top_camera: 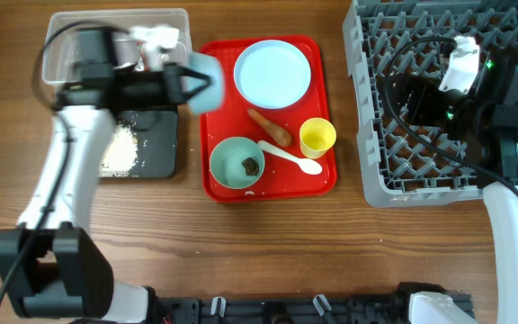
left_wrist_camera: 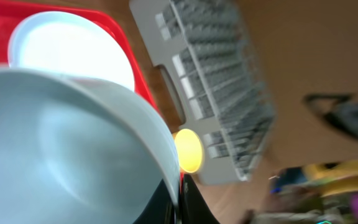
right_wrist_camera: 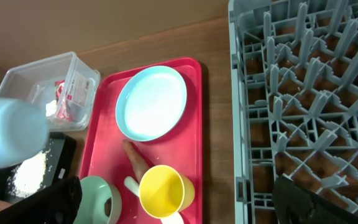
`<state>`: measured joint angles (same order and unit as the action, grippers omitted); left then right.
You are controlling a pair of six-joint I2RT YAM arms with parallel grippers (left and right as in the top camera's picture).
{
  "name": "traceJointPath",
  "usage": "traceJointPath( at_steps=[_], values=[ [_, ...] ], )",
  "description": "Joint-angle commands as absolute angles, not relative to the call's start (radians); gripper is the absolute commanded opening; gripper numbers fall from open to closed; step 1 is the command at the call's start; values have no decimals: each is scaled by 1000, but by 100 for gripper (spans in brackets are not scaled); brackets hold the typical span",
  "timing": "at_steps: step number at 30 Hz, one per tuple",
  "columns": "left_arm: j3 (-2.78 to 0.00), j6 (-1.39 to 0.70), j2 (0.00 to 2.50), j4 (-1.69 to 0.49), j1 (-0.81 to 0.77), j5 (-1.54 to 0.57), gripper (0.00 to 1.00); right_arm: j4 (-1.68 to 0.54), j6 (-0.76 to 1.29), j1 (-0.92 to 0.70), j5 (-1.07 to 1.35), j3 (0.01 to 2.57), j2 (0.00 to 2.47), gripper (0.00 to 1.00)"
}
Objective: Sort waste into correct bins and load items into the dishwasher rack
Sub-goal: 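Place the empty bowl onto the light-blue plate with the left gripper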
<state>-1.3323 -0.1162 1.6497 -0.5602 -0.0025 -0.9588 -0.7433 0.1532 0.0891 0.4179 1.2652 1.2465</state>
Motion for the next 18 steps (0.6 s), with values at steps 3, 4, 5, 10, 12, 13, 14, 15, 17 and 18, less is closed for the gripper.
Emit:
traceJointPath(
  at_steps=[3, 4, 5, 10, 12, 13, 14, 15, 17, 18],
  values=[
    [-1341, 48, 1706, -403, -377, -196, 4, -743, 160, 82, 415, 1283, 1255, 100],
    [-1341, 117, 1735, -365, -434, -101, 4, -744, 160, 82, 414, 1283, 1255, 100],
    [-1341, 188, 1771, -321, -487, -6, 4, -748, 160, 82, 414, 1283, 1255, 100],
    [-1341, 285, 1947, -180, -559, 125, 4, -771, 159, 82, 414, 1283, 1255, 100],
    [-1341, 285, 2022, -110, -558, 125, 4, -772, 159, 82, 414, 1283, 1255, 100],
    [-1341, 285, 2043, -82, -558, 125, 4, -772, 158, 82, 414, 1283, 1255, 100],
    [-1341, 285, 2056, -59, -558, 125, 4, -772, 158, 82, 414, 1283, 1255, 100],
    [-1341, 284, 2061, -39, -558, 125, 4, -772, 157, 82, 414, 1283, 1255, 100],
    [-1341, 284, 2061, -10, -558, 125, 4, -772, 158, 82, 414, 1283, 1255, 100],
    [-1341, 284, 2061, -2, -558, 125, 4, -771, 158, 82, 414, 1283, 1255, 100]
  ],
)
